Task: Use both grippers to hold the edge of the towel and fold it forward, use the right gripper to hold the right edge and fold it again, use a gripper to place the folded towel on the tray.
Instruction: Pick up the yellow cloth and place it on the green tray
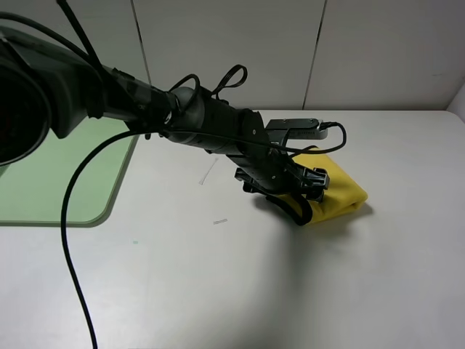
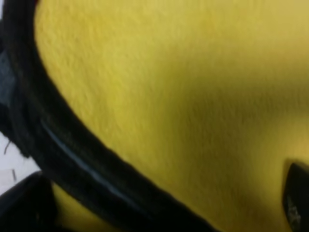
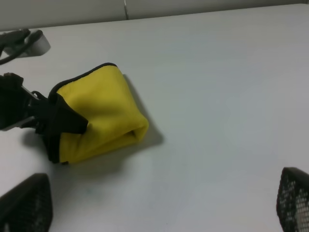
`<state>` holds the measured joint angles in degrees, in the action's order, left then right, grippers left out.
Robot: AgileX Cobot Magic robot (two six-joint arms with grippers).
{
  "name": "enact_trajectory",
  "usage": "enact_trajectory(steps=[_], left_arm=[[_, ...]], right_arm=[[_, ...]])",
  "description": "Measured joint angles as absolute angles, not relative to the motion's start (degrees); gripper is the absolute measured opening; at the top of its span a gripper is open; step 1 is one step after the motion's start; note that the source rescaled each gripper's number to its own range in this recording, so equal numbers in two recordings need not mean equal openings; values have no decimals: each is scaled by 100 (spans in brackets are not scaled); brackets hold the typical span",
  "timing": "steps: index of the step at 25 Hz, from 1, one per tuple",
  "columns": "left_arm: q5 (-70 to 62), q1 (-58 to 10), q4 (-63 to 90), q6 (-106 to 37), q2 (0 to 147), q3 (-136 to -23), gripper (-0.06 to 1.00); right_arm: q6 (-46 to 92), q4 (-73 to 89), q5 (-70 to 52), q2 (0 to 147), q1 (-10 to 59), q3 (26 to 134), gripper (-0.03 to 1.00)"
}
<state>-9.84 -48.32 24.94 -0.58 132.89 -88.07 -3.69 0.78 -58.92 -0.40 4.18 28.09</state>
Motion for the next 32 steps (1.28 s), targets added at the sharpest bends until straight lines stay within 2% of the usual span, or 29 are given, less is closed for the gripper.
enact_trajectory(steps=[7,10,22,32], left_arm=[[-341,-4879,2482,-58,13484,-8851,94],[-296,-4879,2471,-77,13512,-8851,86],[-192,-4868,2445,-64,13645,-8851,11],[-533,-4771,2118,-57,13513,-8851,10]], right_arm=[[-369,78,-5892,-40,418,2809,100],[-369,78,-5892,-40,418,2809,100],[-369,78,-5892,-40,418,2809,100],[-369,78,-5892,-40,418,2809,100]])
